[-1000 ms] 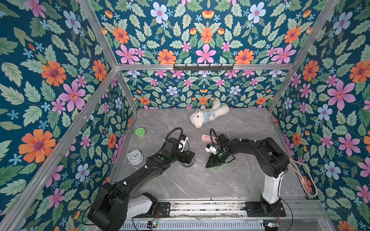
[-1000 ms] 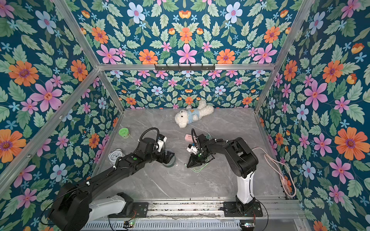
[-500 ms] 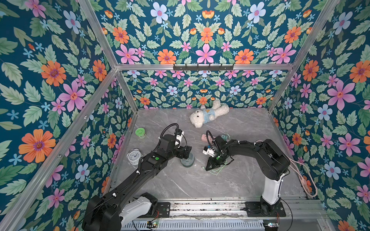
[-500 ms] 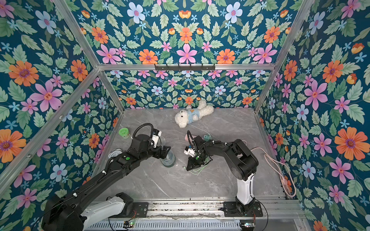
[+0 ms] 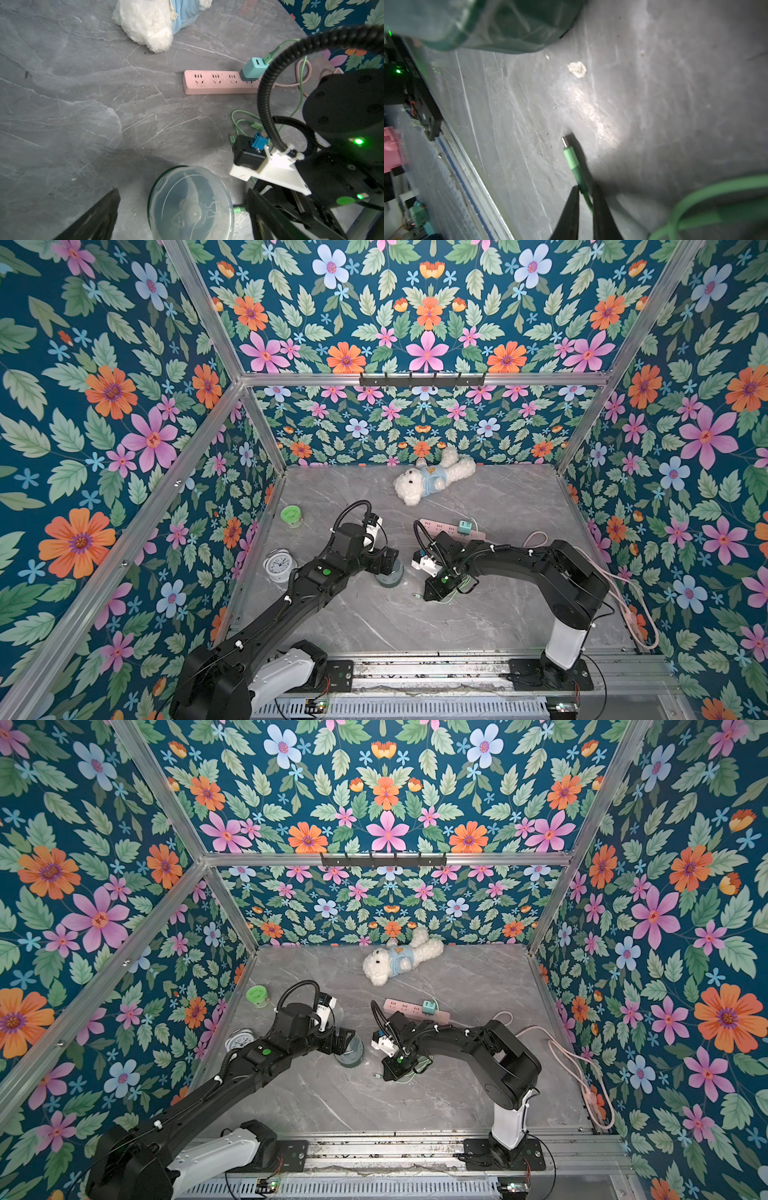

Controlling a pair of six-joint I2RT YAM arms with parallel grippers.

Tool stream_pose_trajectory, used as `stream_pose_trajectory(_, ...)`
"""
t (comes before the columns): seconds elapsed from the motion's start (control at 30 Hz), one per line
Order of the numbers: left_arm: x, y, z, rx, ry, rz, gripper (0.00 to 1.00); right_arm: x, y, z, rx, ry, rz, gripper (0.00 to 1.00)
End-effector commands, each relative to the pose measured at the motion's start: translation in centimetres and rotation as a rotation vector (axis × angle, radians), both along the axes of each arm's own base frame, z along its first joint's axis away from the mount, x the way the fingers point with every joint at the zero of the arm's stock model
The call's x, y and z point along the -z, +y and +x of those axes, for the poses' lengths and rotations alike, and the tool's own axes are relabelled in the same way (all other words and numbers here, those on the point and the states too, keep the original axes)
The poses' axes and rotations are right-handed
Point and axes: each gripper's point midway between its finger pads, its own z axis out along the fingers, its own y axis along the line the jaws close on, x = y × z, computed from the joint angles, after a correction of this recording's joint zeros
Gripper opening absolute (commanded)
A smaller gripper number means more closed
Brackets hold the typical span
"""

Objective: Charge the cordless meat grinders
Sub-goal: Pick up the charging cable from the center of the board.

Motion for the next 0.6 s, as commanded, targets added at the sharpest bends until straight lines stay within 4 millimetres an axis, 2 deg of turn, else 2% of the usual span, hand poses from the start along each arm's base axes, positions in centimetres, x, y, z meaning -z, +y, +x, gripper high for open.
stream_pose_trajectory(0.0, -0.9, -0.2, 0.1, 0.002, -0.022, -0.030, 0.97, 2.5, -3.2, 0.2, -0.009, -0.090, -0.201, 0.20)
stream_pose_trajectory(0.13, -1.3, -0.1, 0.0, 0.005, -0.029, -0.030, 0.97, 2.6, -2.7, -0.8, -0.064, -0.129, -0.215, 0.27)
stream_pose_trajectory(0.23, -1.2, -0.2, -0.1, 0.016, -0.027, -0.031, 0.97, 3.2, -2.5, -1.4, -0.091, -0.142, -0.247, 0.27)
stream_pose_trajectory(0.57, -1.5, 0.2, -0.5, 0.022, -0.040, -0.033, 0.97, 5.7, -3.3, -3.2, -0.080, -0.144, -0.388, 0.05)
